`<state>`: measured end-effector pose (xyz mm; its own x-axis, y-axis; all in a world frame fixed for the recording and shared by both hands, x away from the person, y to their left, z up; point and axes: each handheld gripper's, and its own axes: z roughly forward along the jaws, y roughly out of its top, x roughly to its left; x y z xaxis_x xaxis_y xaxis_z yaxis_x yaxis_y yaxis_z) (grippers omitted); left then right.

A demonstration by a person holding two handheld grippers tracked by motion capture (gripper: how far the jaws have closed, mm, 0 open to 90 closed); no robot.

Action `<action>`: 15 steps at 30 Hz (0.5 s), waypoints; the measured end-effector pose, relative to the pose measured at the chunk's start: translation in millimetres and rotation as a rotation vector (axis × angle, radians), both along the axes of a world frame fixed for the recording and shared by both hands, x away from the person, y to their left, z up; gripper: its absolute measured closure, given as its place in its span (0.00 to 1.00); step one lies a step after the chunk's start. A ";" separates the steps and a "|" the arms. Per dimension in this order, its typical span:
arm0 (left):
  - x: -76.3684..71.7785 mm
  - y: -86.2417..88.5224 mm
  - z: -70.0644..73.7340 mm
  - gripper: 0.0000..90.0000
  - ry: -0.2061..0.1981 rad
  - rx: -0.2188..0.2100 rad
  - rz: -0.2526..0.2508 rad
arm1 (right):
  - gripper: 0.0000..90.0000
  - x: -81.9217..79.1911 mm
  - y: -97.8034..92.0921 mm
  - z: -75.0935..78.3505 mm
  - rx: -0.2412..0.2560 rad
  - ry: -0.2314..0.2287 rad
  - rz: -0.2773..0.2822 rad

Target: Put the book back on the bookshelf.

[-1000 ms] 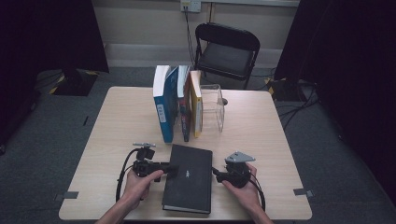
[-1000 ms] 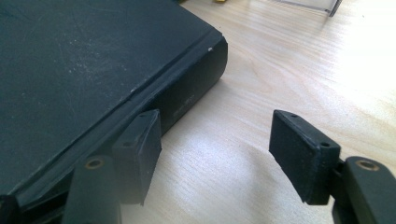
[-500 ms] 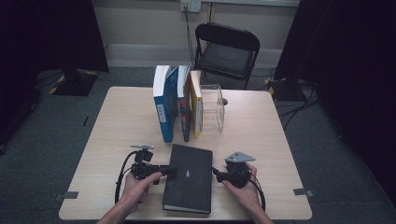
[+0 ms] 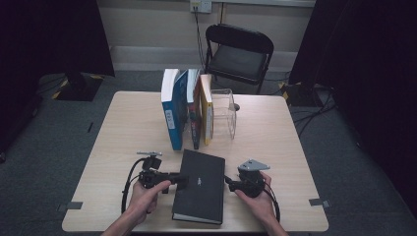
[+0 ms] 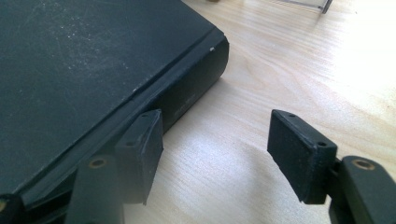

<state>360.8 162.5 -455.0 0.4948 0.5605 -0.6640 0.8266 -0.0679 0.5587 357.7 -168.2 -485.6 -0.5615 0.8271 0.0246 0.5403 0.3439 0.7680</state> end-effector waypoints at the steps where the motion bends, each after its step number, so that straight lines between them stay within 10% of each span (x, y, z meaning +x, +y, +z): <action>1: -0.7 0.4 -0.4 0.53 -0.001 0.000 -0.001 | 0.40 0.0 0.0 0.0 0.000 0.000 0.000; 15: -6.7 -0.2 -0.8 0.52 0.042 -0.063 -0.014 | 0.48 -0.6 -1.3 0.9 0.003 0.006 -0.013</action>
<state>354.1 162.4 -455.9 0.4734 0.5105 -0.7178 0.8485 -0.0455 0.5272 357.0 -169.5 -484.8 -0.5503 0.8344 0.0305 0.5491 0.3341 0.7661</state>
